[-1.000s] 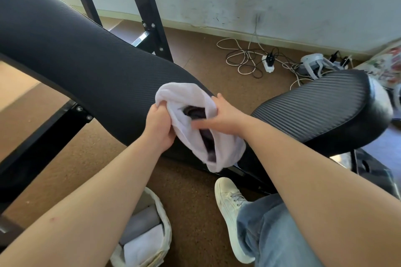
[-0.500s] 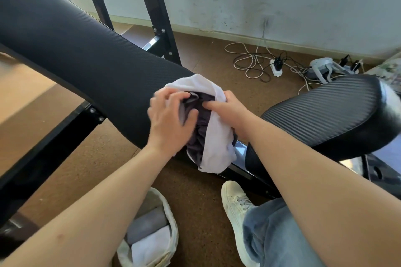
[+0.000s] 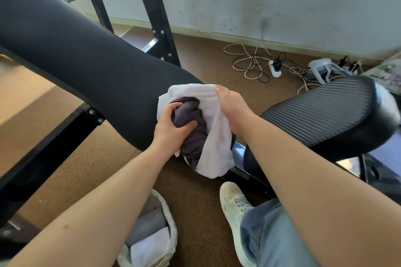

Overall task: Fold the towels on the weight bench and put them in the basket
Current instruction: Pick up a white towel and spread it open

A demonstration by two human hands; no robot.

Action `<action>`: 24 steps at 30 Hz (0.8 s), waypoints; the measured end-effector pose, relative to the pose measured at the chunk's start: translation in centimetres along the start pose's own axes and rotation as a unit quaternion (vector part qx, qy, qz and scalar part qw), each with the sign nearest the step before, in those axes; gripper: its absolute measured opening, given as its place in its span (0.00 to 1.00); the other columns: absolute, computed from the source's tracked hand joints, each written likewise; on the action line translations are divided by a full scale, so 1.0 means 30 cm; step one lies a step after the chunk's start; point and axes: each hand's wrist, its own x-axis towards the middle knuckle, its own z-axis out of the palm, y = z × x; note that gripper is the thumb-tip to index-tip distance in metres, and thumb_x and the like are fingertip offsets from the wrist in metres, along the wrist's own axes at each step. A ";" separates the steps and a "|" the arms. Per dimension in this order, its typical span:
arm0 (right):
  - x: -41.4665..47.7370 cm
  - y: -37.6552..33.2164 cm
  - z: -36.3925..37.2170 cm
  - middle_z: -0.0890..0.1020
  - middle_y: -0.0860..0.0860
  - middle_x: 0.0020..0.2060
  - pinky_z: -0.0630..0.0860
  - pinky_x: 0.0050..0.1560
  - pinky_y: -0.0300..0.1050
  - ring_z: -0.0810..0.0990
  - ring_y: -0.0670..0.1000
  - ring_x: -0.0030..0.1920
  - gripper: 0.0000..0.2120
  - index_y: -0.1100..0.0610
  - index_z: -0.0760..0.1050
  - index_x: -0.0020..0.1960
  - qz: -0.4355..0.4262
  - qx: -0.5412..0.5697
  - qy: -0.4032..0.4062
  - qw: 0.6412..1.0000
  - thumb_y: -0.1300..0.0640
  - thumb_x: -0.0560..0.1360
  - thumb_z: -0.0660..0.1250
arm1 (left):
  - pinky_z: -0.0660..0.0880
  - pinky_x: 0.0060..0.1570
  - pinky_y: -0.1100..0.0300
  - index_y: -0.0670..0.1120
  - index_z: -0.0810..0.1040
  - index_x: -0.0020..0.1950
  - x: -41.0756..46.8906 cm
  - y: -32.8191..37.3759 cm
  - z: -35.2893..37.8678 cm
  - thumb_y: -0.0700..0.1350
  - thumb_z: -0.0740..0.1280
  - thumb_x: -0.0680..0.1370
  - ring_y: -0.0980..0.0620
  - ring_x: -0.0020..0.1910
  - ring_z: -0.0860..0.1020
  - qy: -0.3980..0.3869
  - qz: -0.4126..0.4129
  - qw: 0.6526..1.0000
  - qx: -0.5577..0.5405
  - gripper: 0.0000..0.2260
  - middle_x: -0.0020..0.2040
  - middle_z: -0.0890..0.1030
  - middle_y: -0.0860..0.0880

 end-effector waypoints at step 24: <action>-0.043 0.049 0.055 0.81 0.46 0.55 0.78 0.61 0.48 0.80 0.49 0.58 0.32 0.47 0.73 0.65 -0.159 -0.098 -0.128 0.974 0.59 0.66 0.82 | 0.81 0.53 0.55 0.52 0.49 0.83 -0.005 0.083 -0.047 0.38 0.58 0.81 0.51 0.59 0.82 -0.059 -0.087 0.939 -0.329 0.33 0.71 0.75 0.42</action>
